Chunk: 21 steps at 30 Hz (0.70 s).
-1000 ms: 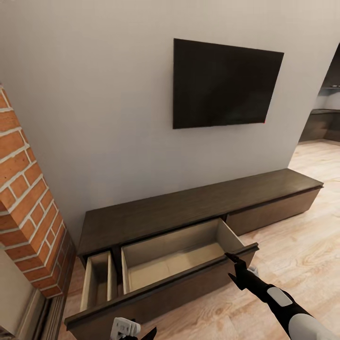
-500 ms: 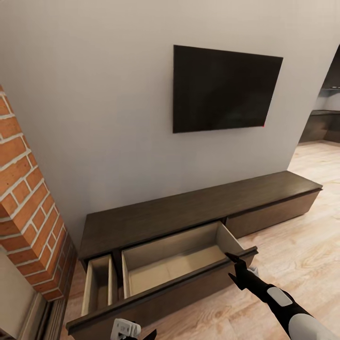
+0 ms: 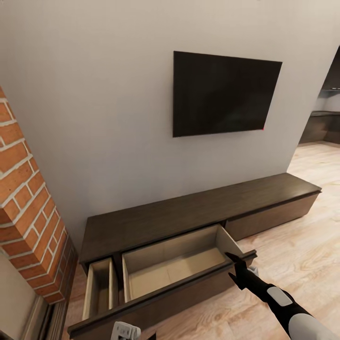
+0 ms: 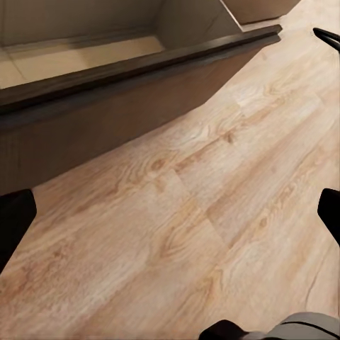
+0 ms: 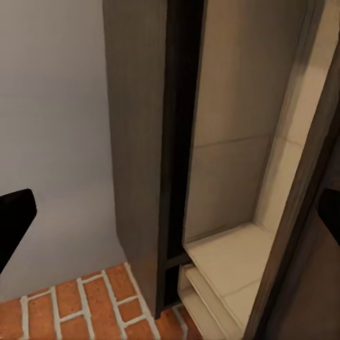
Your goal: Place each of the two pumpkins and all three candles from the living room inside a cabinet in the living room (use any cabinet), then make sure every cabinet is closed, and position the cauldron so it is next to a table in the living room.
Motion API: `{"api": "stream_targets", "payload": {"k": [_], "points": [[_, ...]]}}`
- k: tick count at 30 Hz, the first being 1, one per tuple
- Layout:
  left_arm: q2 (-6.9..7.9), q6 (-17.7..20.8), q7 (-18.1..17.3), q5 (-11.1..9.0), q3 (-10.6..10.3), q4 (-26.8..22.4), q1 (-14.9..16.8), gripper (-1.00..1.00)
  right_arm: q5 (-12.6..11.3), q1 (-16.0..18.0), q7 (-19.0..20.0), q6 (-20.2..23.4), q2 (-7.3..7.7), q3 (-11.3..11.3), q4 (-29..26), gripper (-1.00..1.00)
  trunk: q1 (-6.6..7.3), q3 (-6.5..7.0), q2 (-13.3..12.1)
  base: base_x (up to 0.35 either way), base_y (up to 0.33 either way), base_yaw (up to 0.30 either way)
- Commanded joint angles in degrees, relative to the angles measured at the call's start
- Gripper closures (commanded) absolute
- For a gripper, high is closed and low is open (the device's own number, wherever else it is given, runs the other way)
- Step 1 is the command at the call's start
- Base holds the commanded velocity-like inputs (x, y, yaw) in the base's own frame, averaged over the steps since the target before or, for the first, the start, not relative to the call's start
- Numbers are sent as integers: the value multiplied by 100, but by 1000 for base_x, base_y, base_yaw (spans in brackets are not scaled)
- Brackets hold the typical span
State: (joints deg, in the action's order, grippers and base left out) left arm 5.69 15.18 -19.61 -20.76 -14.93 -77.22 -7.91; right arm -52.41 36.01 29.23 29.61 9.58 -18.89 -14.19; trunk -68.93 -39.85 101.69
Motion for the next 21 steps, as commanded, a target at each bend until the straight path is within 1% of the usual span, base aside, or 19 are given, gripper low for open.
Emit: {"api": "stream_targets", "payload": {"k": [1, 21], "points": [[3, 57, 1, -60, -1, 9, 0, -100, -17, 3, -2, 45, 0, -27, -12, -100, 23, 14, -39, 0, 0, 0], [3, 72, 1, -60, -1, 48, 0, -100, 13, 1, -5, 26, -6, -5, -49, -100, 462, 373, -841, 0, 0, 0]]}}
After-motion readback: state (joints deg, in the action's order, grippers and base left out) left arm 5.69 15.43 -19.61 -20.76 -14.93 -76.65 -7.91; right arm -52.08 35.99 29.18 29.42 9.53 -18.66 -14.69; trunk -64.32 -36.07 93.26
